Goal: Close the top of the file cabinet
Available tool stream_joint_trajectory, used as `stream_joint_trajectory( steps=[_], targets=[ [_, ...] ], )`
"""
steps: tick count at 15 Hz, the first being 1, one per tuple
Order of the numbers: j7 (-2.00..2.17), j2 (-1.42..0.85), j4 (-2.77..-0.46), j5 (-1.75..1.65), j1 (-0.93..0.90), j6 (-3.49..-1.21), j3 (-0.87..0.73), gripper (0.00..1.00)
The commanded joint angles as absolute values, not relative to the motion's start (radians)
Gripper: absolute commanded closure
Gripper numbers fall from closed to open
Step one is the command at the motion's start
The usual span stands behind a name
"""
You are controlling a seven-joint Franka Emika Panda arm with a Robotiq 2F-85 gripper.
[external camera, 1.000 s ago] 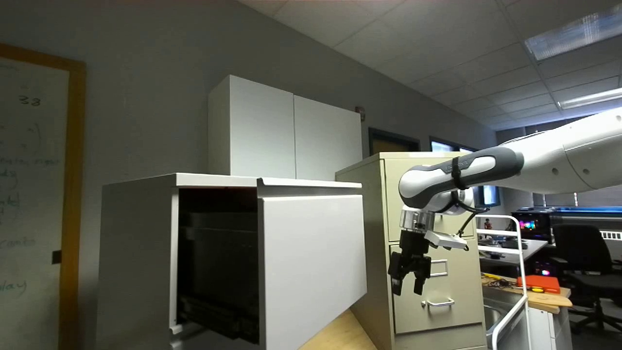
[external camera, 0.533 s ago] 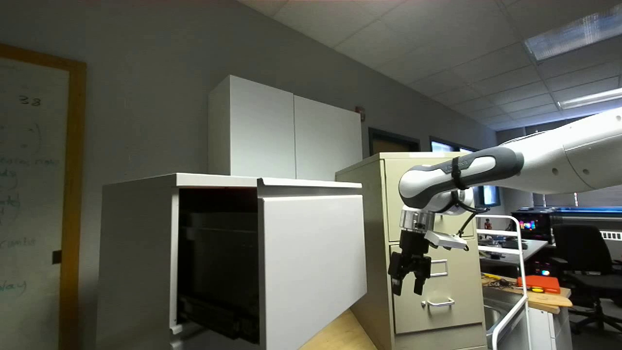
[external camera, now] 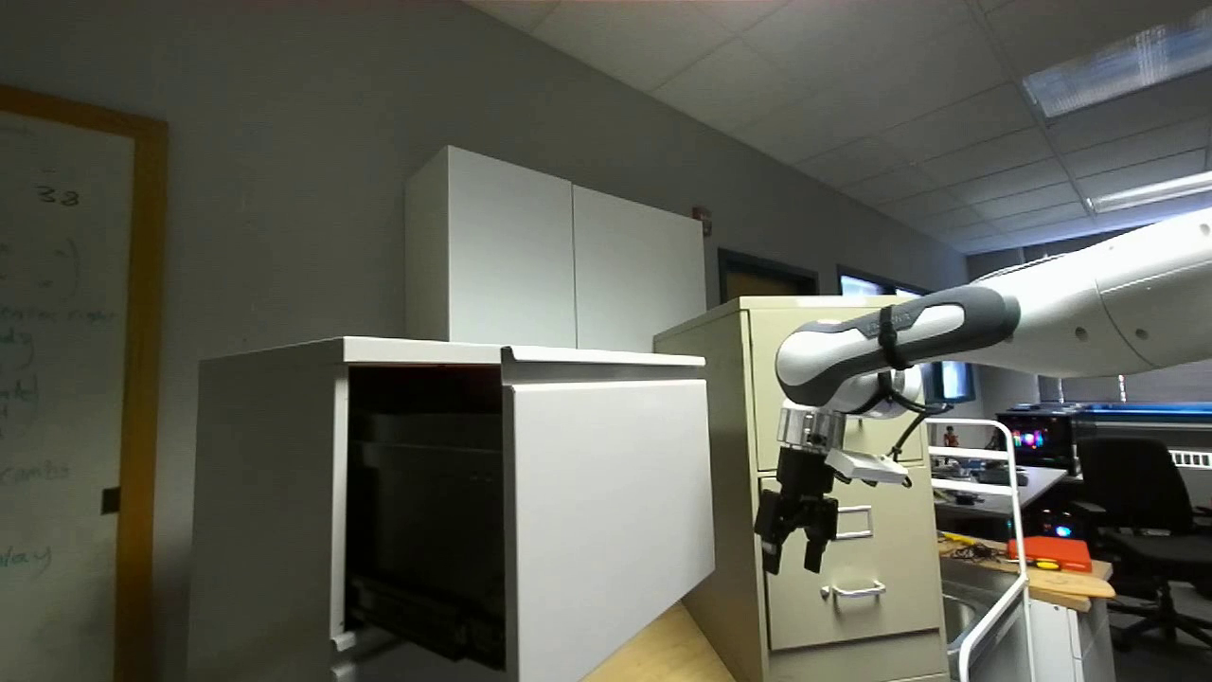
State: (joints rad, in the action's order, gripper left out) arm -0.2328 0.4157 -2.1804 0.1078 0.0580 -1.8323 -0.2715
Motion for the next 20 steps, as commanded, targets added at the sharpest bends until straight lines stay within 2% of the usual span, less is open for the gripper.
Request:
stream_joint_trajectory(
  steps=[1, 6, 7, 8, 9, 12, 18, 20],
  targets=[
    [-0.236, 0.436, -2.171, 0.118, 0.076, -1.860, -0.237, 0.00],
    [-0.240, 0.480, -2.148, 0.130, 0.062, -1.880, -0.213, 0.00],
    [-0.234, 0.491, -2.142, 0.131, 0.059, -1.888, -0.204, 0.25],
    [-0.238, 0.503, -2.136, 0.134, 0.055, -1.893, -0.198, 0.25],
    [-0.240, 0.515, -2.129, 0.136, 0.049, -1.900, -0.189, 0.31],
    [-0.253, 0.543, -2.105, 0.160, 0.021, -1.919, -0.173, 0.57],
    [-0.300, 0.544, -2.051, 0.204, -0.066, -2.044, -0.149, 0.98],
    [-0.336, 0.511, -2.015, 0.224, -0.099, -2.060, -0.157, 1.00]
  ],
)
